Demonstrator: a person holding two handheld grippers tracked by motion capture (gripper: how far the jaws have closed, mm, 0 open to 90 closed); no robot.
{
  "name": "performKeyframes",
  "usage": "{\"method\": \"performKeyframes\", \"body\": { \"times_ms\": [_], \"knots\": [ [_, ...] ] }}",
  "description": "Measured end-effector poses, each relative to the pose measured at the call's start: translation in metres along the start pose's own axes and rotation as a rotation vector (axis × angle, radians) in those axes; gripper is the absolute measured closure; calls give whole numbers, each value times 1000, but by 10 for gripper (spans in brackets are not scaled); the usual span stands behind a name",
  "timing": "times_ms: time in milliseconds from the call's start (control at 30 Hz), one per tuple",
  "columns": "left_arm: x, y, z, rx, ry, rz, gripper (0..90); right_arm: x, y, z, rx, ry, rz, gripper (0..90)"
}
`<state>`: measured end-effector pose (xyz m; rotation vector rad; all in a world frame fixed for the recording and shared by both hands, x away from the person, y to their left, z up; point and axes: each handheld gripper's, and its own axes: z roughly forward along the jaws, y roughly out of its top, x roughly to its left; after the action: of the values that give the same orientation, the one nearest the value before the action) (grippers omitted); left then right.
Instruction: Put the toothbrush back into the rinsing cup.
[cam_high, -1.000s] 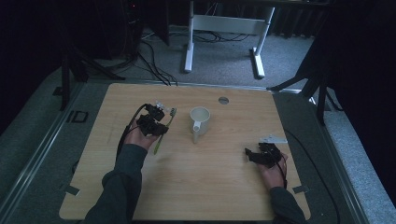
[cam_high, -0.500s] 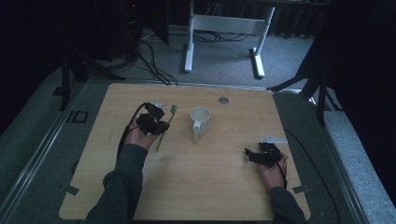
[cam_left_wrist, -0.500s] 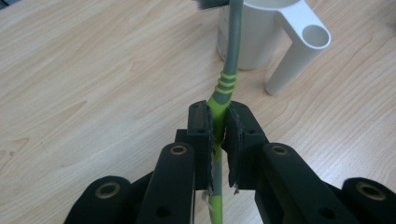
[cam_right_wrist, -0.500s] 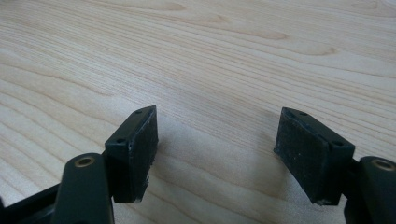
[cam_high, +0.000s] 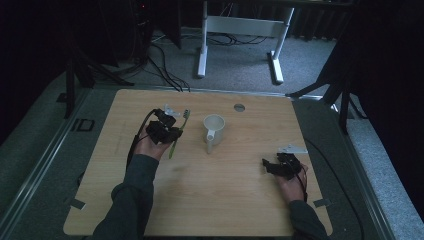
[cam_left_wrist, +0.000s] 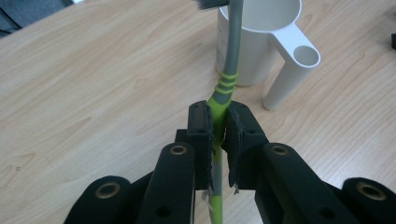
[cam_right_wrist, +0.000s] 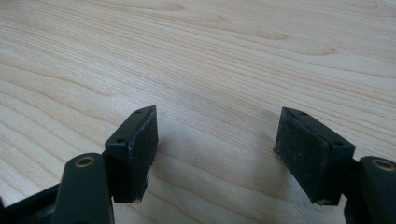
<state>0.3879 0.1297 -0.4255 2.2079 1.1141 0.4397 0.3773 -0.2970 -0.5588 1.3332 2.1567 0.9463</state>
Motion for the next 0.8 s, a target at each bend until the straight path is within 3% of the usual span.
{"method": "performKeyframes", "body": {
  "times_ms": [800],
  "knots": [
    [-5,5,-5,-97,8,20,812,0,0,0,-1,0,0,295]
  ]
}}
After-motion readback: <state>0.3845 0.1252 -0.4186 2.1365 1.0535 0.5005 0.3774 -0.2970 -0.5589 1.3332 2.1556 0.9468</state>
